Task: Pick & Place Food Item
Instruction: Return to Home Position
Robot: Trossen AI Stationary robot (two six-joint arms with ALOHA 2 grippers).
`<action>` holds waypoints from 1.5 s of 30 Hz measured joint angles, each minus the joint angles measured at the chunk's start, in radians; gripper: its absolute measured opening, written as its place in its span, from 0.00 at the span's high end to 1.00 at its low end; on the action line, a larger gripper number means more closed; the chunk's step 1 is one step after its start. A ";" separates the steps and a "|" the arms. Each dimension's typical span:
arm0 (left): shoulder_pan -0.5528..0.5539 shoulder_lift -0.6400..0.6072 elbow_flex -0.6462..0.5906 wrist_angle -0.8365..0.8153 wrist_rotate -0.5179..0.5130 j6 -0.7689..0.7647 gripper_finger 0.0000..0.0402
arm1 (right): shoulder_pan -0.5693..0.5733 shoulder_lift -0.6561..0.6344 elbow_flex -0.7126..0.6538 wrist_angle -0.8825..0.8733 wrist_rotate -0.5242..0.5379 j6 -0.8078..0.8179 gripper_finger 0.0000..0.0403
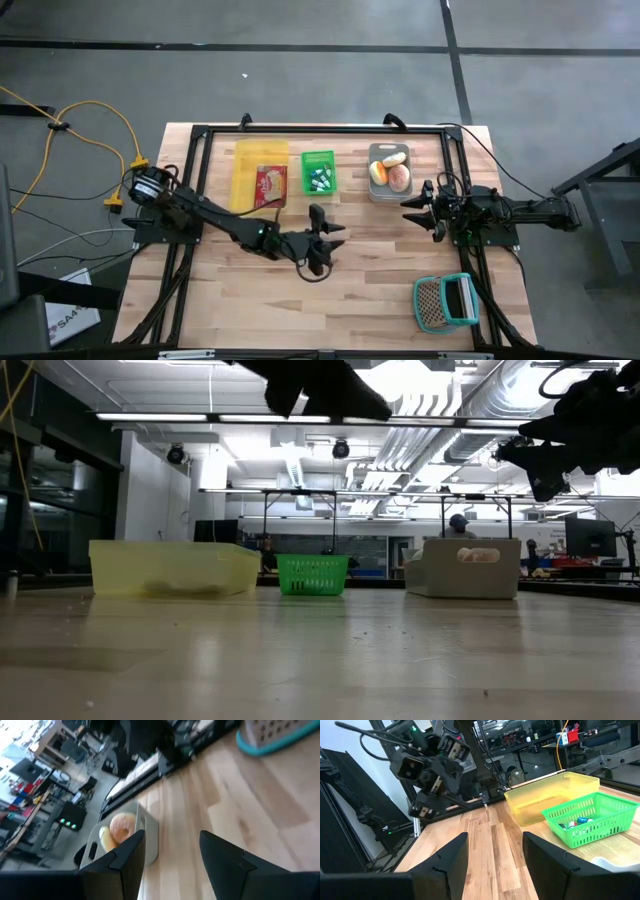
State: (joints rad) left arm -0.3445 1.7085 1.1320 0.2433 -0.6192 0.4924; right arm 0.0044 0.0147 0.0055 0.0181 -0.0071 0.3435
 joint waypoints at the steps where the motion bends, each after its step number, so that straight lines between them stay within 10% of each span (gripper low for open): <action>1: -0.003 0.000 0.000 0.016 0.009 -0.001 0.55 | 0.000 0.000 0.000 0.000 0.000 0.000 0.57; 15: -0.064 0.000 0.000 0.192 0.052 -0.288 0.55 | 0.000 0.000 0.000 0.000 0.000 0.000 0.57; 22: 0.008 0.003 0.000 0.189 0.701 -0.380 0.55 | 0.000 0.000 0.000 0.000 0.000 0.000 0.57; 26: 0.060 0.005 0.000 0.190 0.840 -0.400 0.55 | 0.000 0.000 0.000 0.000 0.000 0.000 0.57; 45: 0.093 -0.218 -0.200 0.189 0.703 -0.324 0.55 | 0.000 0.000 0.000 0.000 0.000 0.000 0.57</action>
State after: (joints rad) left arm -0.2515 1.4903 0.9316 0.4323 0.0834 0.1679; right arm 0.0041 0.0147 0.0056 0.0181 -0.0067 0.3432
